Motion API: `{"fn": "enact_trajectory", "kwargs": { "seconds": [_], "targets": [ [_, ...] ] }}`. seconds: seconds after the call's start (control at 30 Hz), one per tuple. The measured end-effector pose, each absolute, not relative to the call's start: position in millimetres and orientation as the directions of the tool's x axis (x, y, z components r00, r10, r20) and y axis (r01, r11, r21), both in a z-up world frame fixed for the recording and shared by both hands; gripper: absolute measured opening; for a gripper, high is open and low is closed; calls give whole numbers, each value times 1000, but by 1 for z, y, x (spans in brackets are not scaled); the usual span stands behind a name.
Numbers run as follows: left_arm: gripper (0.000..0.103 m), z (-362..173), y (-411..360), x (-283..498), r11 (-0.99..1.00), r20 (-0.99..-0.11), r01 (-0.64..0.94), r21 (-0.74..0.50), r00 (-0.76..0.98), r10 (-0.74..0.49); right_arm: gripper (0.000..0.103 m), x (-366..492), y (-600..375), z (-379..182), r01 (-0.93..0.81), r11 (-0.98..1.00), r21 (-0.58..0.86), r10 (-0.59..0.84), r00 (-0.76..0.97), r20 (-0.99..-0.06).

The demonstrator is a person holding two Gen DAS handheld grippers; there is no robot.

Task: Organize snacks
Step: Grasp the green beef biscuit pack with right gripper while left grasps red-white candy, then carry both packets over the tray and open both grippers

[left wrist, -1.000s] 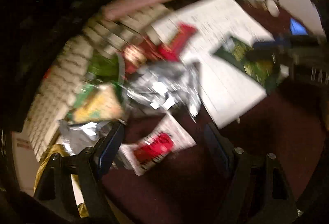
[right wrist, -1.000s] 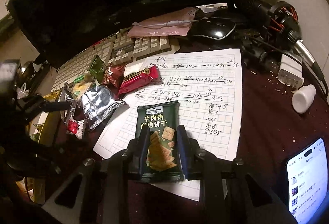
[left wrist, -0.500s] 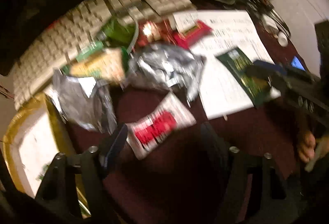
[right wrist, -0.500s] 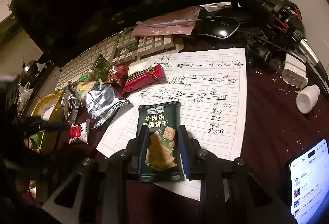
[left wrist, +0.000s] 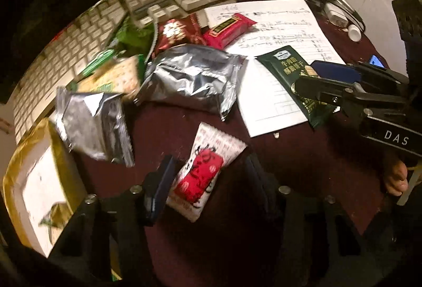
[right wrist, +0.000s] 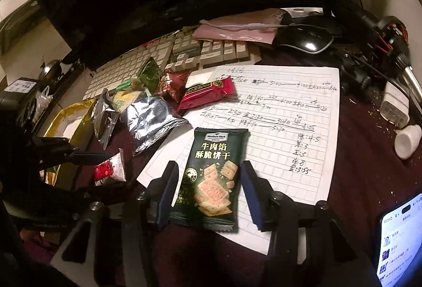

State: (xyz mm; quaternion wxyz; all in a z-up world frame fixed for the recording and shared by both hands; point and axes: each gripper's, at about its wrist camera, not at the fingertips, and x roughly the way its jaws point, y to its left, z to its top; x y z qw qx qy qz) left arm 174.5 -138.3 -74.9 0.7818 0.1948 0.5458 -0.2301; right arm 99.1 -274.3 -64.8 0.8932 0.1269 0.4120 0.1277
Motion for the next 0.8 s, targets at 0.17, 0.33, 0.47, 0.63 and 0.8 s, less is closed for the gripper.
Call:
{"fn": "enact_trajectory", "kwargs": {
  "seconds": [0.17,0.33,0.47,0.63,0.8],
  "targets": [
    [42,-76,-126,173,860,-937,508,54,323,-132,51,101,-268,-64,-127,948,293,305,627,-716],
    [23,-71,-111,160,906,-929,415,82,361,-81,50,102,-254,-64,-124,974,189,224,630,-744],
    [20,-52,-89,136,963,-885,267,31,455,-98,50,101,-238,-65,-122,991,62,125,630,-766],
    [19,-35,-71,98,985,-833,153,-79,532,-150,44,96,-233,-65,-106,994,15,81,648,-757],
    [19,-8,-44,75,974,-788,93,-207,574,-222,44,87,-243,-55,-122,988,97,155,697,-700]
  ]
}}
